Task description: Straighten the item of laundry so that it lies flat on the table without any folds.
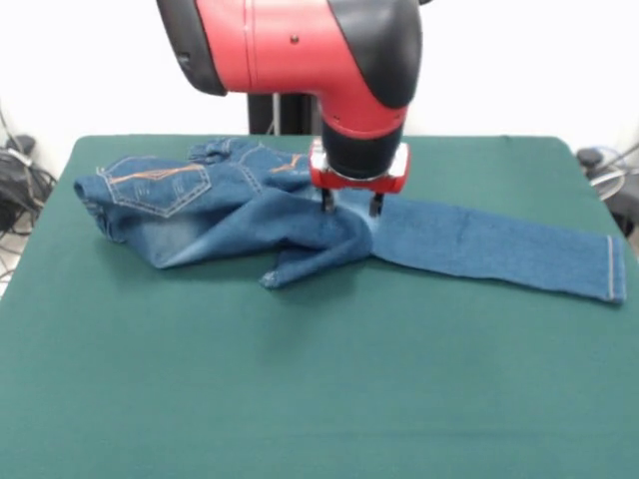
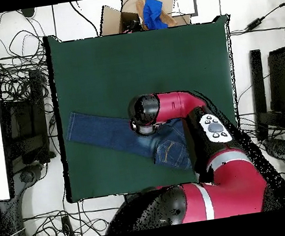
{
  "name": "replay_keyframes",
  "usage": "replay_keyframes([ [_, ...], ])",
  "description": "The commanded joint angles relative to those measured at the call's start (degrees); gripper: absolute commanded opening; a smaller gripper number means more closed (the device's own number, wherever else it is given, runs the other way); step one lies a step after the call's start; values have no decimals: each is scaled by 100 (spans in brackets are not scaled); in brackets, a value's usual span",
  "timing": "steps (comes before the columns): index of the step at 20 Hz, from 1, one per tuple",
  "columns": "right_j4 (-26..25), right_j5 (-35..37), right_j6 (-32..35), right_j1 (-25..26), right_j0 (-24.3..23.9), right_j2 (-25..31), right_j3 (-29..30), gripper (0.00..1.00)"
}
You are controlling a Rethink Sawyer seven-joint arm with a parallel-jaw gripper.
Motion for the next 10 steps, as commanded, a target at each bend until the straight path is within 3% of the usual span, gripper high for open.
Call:
replay_keyframes([
  [1, -415, -1015, 626, 720, 290, -165, 709, 100],
  [10, -374, -1509, 870, 1145, 634, -445, 411, 100],
])
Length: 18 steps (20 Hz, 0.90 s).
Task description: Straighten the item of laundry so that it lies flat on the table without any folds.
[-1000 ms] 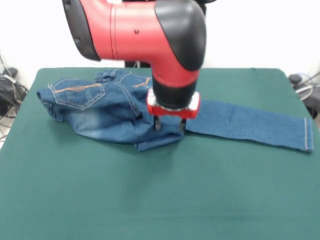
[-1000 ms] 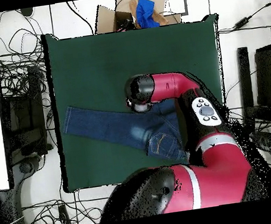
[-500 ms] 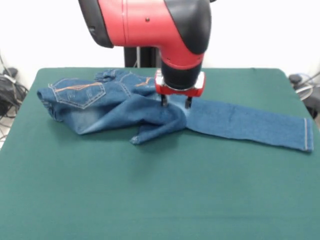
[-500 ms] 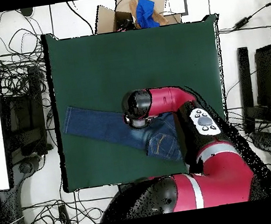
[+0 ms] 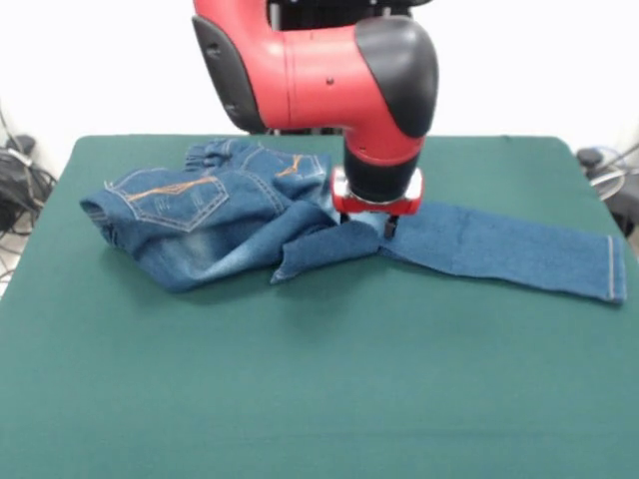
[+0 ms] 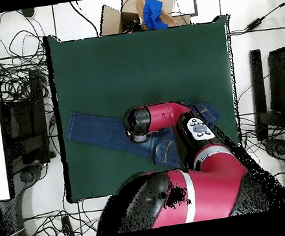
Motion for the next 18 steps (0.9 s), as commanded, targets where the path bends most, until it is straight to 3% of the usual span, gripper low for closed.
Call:
replay_keyframes([
  [1, -203, -574, 859, 646, 371, -289, 258, 100],
  [12, -105, -1158, 945, 547, 267, -313, 400, 100],
  [13, -94, -1238, 994, 527, 268, -314, 428, 0],
  [18, 99, -1219, 1037, 430, 272, -310, 452, 0],
])
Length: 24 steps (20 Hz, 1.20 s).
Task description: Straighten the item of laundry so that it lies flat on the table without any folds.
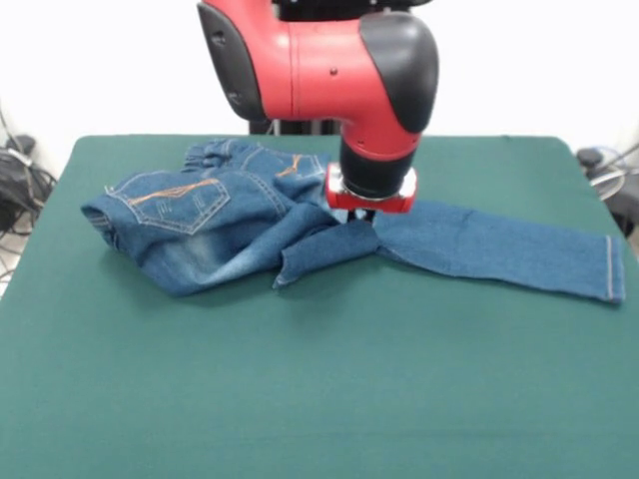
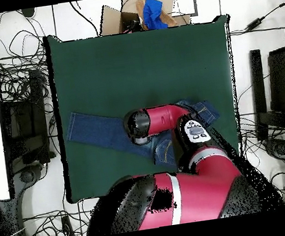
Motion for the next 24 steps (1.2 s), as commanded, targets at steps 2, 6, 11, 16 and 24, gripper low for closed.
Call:
replay_keyframes([
  [2, 152, -901, 1053, 434, 55, 25, 396, 0],
  [6, 352, -794, 1158, 294, 71, 34, 398, 0],
  [11, 662, -369, 1220, 113, 131, 46, 87, 0],
  [16, 1046, 141, 1304, 123, 261, -33, -535, 0],
  [24, 1311, 1345, 1174, 1214, 741, -206, -3154, 0],
])
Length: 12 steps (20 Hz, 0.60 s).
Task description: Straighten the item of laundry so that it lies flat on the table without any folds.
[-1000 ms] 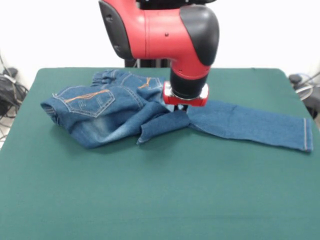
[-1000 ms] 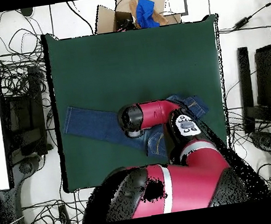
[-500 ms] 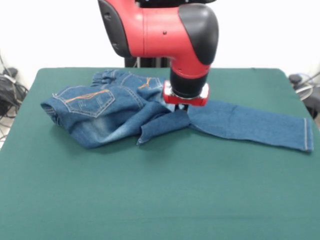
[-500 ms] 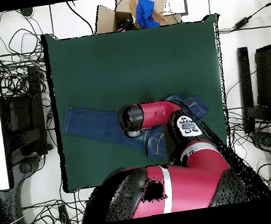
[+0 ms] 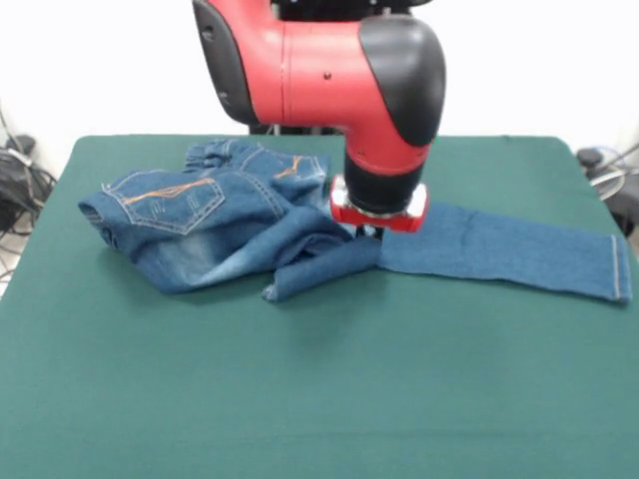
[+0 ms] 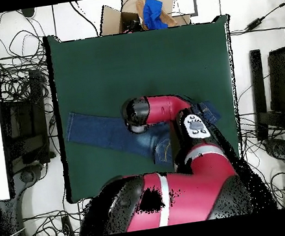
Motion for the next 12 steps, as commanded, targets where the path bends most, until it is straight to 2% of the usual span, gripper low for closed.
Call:
replay_keyframes([
  [1, 524, 1074, 1195, 1357, 546, -8, -2853, 0],
  [3, 438, 881, 1290, 1754, 643, -104, -3375, 0],
  [7, 356, 1254, 1613, 2331, 808, -235, -4411, 0],
  [12, 401, 1705, 1833, 2644, 783, -134, -5039, 0],
])
